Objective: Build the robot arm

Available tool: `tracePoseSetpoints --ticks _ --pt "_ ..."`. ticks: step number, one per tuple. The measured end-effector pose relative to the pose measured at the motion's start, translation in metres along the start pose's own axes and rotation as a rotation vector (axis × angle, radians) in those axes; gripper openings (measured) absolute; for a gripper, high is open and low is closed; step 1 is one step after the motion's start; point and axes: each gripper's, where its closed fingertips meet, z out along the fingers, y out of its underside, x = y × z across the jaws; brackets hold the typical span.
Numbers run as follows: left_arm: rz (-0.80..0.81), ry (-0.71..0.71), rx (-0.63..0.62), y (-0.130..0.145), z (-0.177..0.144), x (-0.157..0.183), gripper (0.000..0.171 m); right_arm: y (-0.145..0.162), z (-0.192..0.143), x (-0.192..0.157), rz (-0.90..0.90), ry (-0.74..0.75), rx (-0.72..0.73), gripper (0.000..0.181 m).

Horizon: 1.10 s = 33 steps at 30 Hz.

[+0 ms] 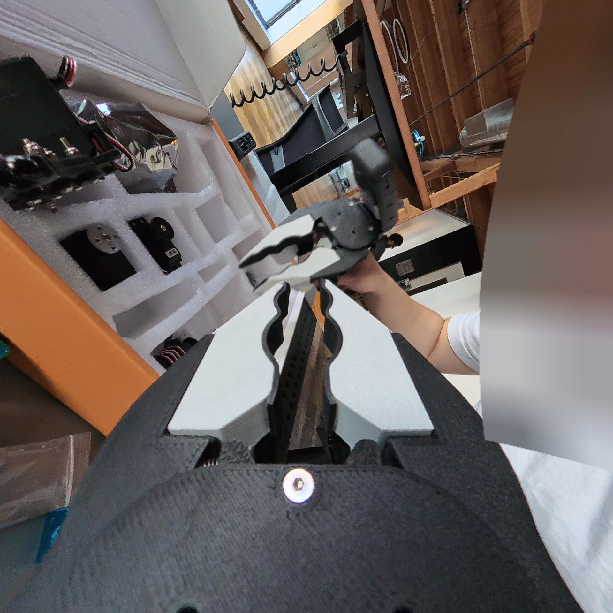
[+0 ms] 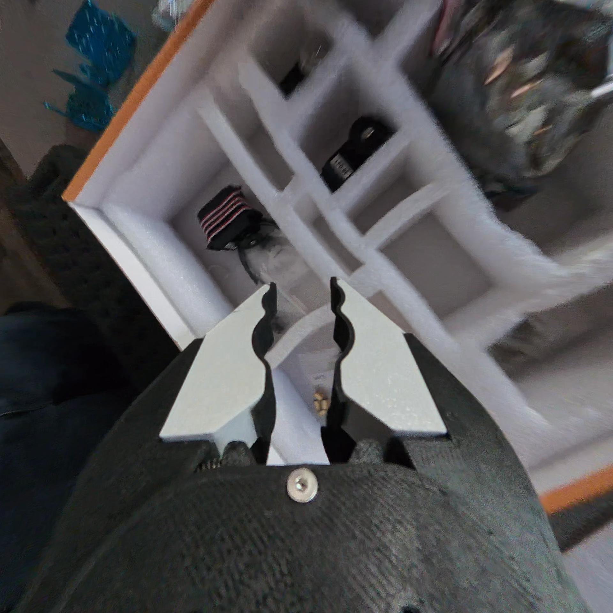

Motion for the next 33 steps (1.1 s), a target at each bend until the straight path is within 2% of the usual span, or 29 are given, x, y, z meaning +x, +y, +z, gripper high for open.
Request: tracePoseSetpoints --ticks 4,6,9,11,12,16,18,21,23,27,31,33 --pt "0.02 -0.008 0.02 -0.008 -0.009 0.005 0.016 -0.042 -0.078 0.041 -0.08 0.15 0.388 0.03" --pt "0.032 -0.014 0.026 -0.012 -0.012 0.006 0.015 -0.046 -0.103 0.051 -0.126 0.117 0.497 0.031" --pt "0.056 -0.037 0.021 -0.014 -0.013 0.003 0.015 -0.021 -0.093 0.061 -0.147 0.025 0.358 0.039" --pt "0.063 -0.056 0.01 -0.013 -0.012 -0.001 0.014 -0.01 -0.086 0.086 -0.204 0.079 0.28 0.026" --pt "0.062 -0.061 0.007 -0.013 -0.011 -0.002 0.014 -0.005 -0.083 0.098 -0.253 0.105 0.234 0.02" --pt "0.067 -0.075 -0.011 -0.014 -0.008 -0.005 0.014 0.007 -0.069 0.137 -0.522 0.154 -0.033 0.016" --pt "0.082 -0.095 -0.022 -0.013 -0.006 -0.006 0.014 0.01 -0.058 0.141 -0.623 0.12 -0.141 0.018" --pt "0.09 -0.116 -0.032 -0.014 -0.002 -0.01 0.014 0.011 -0.039 0.145 -0.793 0.08 -0.217 0.025" --pt "0.076 -0.108 -0.028 -0.015 0.001 -0.01 0.014 0.016 -0.029 0.152 -0.813 0.027 -0.289 0.033" --pt "0.079 -0.103 -0.031 -0.017 0.008 -0.008 0.013 0.009 -0.017 0.163 -0.725 -0.09 -0.329 0.043" --pt "0.089 -0.116 -0.034 -0.018 0.011 -0.009 0.014 0.02 -0.009 0.168 -0.762 -0.088 -0.47 0.047" --pt "0.08 -0.107 -0.024 -0.019 0.012 -0.008 0.013 0.023 -0.005 0.166 -0.719 -0.089 -0.521 0.051"
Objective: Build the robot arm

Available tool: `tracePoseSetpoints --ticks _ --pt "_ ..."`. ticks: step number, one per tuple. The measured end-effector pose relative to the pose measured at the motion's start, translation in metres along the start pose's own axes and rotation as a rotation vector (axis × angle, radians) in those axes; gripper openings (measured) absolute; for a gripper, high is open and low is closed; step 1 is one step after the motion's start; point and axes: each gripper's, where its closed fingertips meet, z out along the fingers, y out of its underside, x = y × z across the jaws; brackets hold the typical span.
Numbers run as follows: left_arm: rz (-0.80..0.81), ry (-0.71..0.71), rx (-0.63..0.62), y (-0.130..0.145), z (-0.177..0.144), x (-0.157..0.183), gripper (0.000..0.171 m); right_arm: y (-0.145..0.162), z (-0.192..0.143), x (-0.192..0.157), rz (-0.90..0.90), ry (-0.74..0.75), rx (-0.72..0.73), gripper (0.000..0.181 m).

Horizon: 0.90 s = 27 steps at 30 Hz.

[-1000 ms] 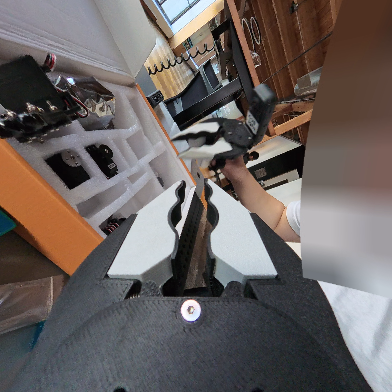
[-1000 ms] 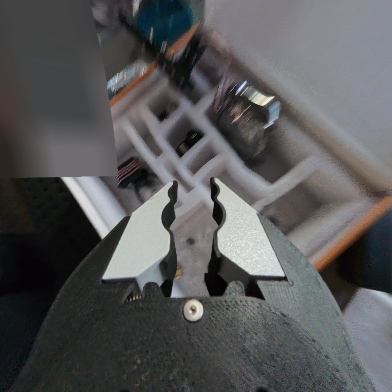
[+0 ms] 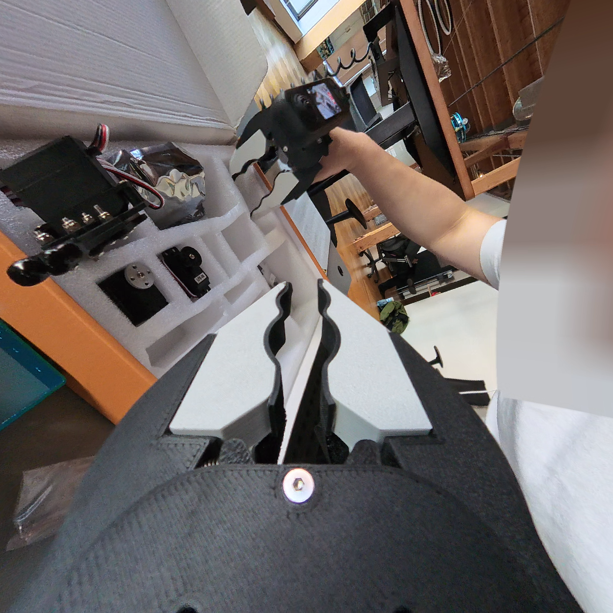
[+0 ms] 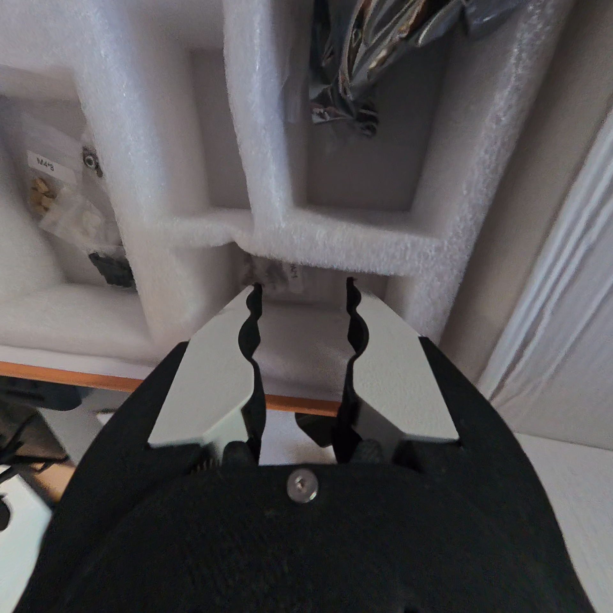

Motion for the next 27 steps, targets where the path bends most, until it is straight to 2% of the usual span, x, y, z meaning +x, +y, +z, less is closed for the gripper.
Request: tracePoseSetpoints --ticks 7,10,14,20,22,23,24,25,27 --pt "-0.01 0.015 0.029 -0.005 -0.006 0.004 0.013 -0.003 0.012 0.002 -0.021 0.028 -0.052 0.049" --pt "-0.009 0.015 0.027 -0.004 -0.008 0.005 0.013 -0.002 0.017 0.001 0.008 0.042 -0.096 0.059" --pt "-0.014 0.027 0.04 -0.005 -0.01 0.006 0.012 0.004 0.02 0.005 0.053 0.12 -0.159 0.061" --pt "-0.018 0.033 0.046 -0.005 -0.014 0.006 0.012 0.008 0.022 0.001 0.082 0.091 -0.196 0.055" --pt "-0.02 0.03 0.048 -0.005 -0.017 0.006 0.012 0.007 0.02 0.001 0.085 0.08 -0.202 0.047" --pt "-0.022 0.027 0.05 -0.004 -0.019 0.005 0.012 0.006 0.019 -0.002 0.083 0.053 -0.192 0.033" --pt "-0.024 0.025 0.052 -0.004 -0.02 0.004 0.012 0.005 0.018 0.0 0.079 0.058 -0.181 0.011" --pt "-0.027 0.024 0.054 -0.004 -0.021 0.004 0.012 0.005 0.018 0.0 0.069 0.058 -0.167 0.0" --pt "-0.032 0.025 0.057 -0.005 -0.024 0.003 0.012 0.007 0.018 -0.011 0.081 -0.024 -0.162 0.0"
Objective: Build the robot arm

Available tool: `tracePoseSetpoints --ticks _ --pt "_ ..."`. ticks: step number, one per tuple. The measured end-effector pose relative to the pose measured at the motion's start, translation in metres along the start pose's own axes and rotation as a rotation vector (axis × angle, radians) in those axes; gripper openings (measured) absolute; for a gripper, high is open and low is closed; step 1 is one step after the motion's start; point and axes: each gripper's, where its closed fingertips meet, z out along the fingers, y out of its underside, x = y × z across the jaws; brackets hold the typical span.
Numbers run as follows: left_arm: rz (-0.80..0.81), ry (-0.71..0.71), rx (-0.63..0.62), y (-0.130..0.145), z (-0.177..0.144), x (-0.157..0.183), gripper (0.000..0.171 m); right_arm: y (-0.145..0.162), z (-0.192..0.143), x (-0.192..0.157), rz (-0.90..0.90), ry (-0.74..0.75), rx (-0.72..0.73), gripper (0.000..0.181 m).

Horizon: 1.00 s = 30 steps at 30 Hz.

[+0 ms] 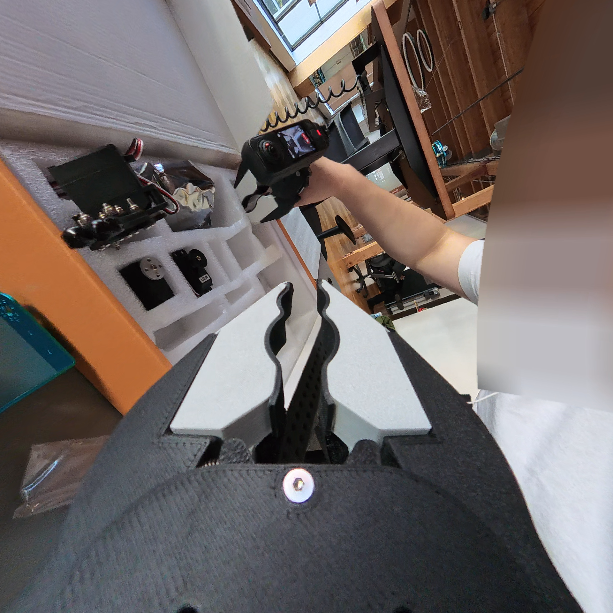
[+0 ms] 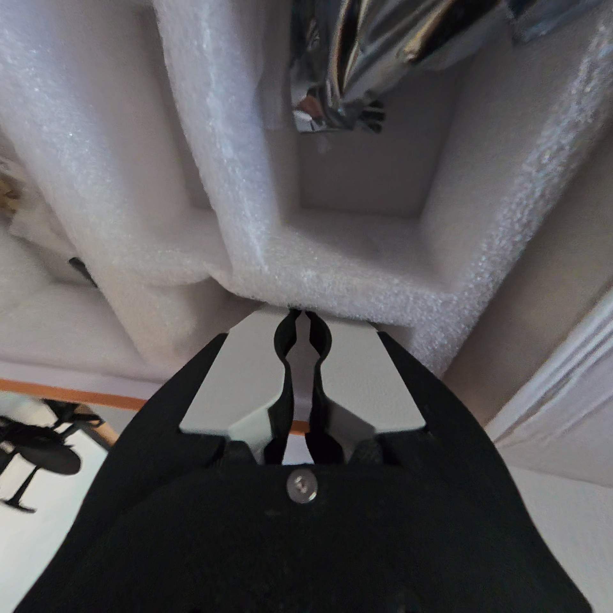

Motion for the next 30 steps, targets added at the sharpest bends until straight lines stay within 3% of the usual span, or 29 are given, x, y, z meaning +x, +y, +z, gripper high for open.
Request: tracePoseSetpoints --ticks 3,6,8,12,15,18,23,30 --pt "-0.003 0.003 0.001 -0.001 -0.001 0.0 0.012 0.0 -0.004 -0.005 0.055 -0.053 0.03 0.0" --pt "0.001 0.001 -0.006 -0.001 0.0 0.001 0.012 0.001 -0.01 0.01 0.089 0.029 0.083 0.004" --pt "0.0 0.006 -0.012 0.0 0.003 0.002 0.012 0.002 -0.008 0.002 0.082 -0.006 0.085 0.032" --pt "0.002 0.015 -0.024 0.001 0.009 0.005 0.012 0.009 -0.001 -0.004 0.017 0.045 -0.049 0.062" --pt "0.008 0.02 -0.028 0.001 0.013 0.007 0.012 0.008 0.003 -0.003 0.02 0.108 -0.065 0.089" --pt "0.001 0.029 -0.029 0.001 0.017 0.008 0.012 0.007 0.01 -0.001 0.008 0.121 -0.016 0.087" --pt "-0.007 0.037 -0.035 0.004 0.021 0.009 0.012 0.009 0.013 0.001 0.004 0.126 -0.089 0.084" --pt "-0.019 0.049 -0.011 -0.001 0.018 0.011 0.012 0.008 0.015 -0.001 -0.006 0.116 -0.072 0.08"
